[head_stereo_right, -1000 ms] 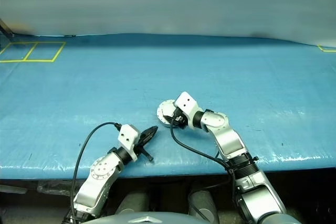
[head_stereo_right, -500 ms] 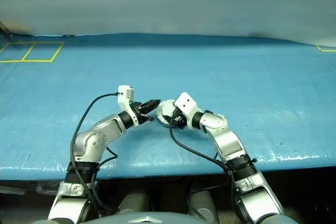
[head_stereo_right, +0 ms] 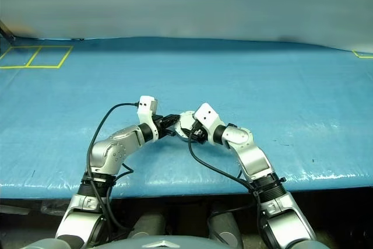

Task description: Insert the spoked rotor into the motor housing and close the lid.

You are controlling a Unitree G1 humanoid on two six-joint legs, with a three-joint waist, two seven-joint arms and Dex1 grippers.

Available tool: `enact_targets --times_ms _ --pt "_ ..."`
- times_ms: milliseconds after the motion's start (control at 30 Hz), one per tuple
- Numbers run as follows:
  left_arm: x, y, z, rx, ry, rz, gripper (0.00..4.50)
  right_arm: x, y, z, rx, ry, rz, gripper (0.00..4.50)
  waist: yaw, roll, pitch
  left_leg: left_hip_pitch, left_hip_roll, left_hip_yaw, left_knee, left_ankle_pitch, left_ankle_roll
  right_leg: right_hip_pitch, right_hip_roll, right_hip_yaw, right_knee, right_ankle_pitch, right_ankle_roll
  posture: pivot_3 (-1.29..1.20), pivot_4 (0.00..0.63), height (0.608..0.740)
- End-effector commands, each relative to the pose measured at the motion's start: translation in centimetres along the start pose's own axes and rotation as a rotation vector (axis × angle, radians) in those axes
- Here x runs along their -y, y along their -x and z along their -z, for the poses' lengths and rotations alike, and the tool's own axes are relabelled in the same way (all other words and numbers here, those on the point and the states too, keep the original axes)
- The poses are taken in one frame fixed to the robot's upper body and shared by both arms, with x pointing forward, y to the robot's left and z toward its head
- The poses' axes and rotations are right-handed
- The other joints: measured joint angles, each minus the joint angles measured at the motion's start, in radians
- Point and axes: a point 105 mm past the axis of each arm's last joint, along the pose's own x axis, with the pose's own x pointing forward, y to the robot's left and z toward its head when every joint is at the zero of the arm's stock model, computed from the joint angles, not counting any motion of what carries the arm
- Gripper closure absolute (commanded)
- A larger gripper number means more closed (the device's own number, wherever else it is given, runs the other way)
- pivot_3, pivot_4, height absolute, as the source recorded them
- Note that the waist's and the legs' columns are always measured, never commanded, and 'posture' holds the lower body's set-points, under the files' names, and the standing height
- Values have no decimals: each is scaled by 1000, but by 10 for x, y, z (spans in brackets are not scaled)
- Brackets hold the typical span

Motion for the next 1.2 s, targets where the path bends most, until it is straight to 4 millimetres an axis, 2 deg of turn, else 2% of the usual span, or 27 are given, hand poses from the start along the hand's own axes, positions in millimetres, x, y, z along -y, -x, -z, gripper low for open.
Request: enact_targets --times_ms 33,267,333,400,433,600,667,733,833,933,1067,1200 --pt "8 0 9 -32 0 36 4500 -3 2 26 -100 -42 9 1470 0 0 0 0 0 0 0 0 0 0 0 0 0 0 0 0 150 740" --pt "20 1 15 -60 -14 102 4500 -13 6 24 -67 -122 7 1470 4 -1 0 0 0 -1 -1 0 0 0 0 0 -1 0 0 0 150 740" --pt "21 1 16 -66 -19 108 4500 -13 13 25 -52 -151 56 710 7 -1 -1 -1 0 -1 -1 0 0 0 -1 0 -1 0 0 0 150 740" --pt "21 1 17 -69 -23 110 4500 -12 19 27 -51 -159 100 148 12 -1 -1 -1 0 -2 -2 -1 0 0 -1 -1 -2 0 0 0 150 740" --pt "21 1 17 -69 -26 108 4500 -12 23 28 -50 -160 123 37 13 -1 -1 -1 0 -2 -2 -1 0 0 -1 -1 -3 0 0 0 150 740" --pt "21 2 19 -69 -30 107 4500 -16 56 16 25 -259 227 37 24 -1 -1 -3 0 -2 -3 -1 1 0 -2 -3 -8 0 0 0 150 740" --pt "20 2 20 -71 -37 106 4500 -17 70 6 94 -389 285 37 26 -1 -1 -5 1 -2 -3 -1 1 0 -2 -3 -10 0 0 0 150 740" --pt "20 2 21 -69 -40 106 4500 -17 75 1 153 -537 333 37 24 0 -1 -7 1 -3 -3 -1 1 -2 -2 -3 -11 0 1 0 150 740" --pt "20 1 21 -68 -47 107 4500 -19 72 1 212 -776 372 37 23 0 0 -8 1 -3 -4 -1 1 -3 -2 -3 -12 2 0 0 150 740" --pt "20 1 21 -64 -52 107 4500 -22 66 5 206 -876 369 37 25 1 0 -8 1 -3 -4 -1 2 -3 -3 -5 -14 1 -2 0 150 740" --pt "20 1 20 -58 -59 103 4500 -26 50 7 250 -1113 366 37 24 1 0 -8 -1 -2 -4 -2 4 -3 -6 -6 -15 1 -3 0 150 740" --pt "19 1 20 -55 -63 102 4500 -26 42 9 277 -1230 350 37 21 1 0 -9 -1 -2 -4 -3 4 -3 -6 -6 -15 1 -2 0 150 740"
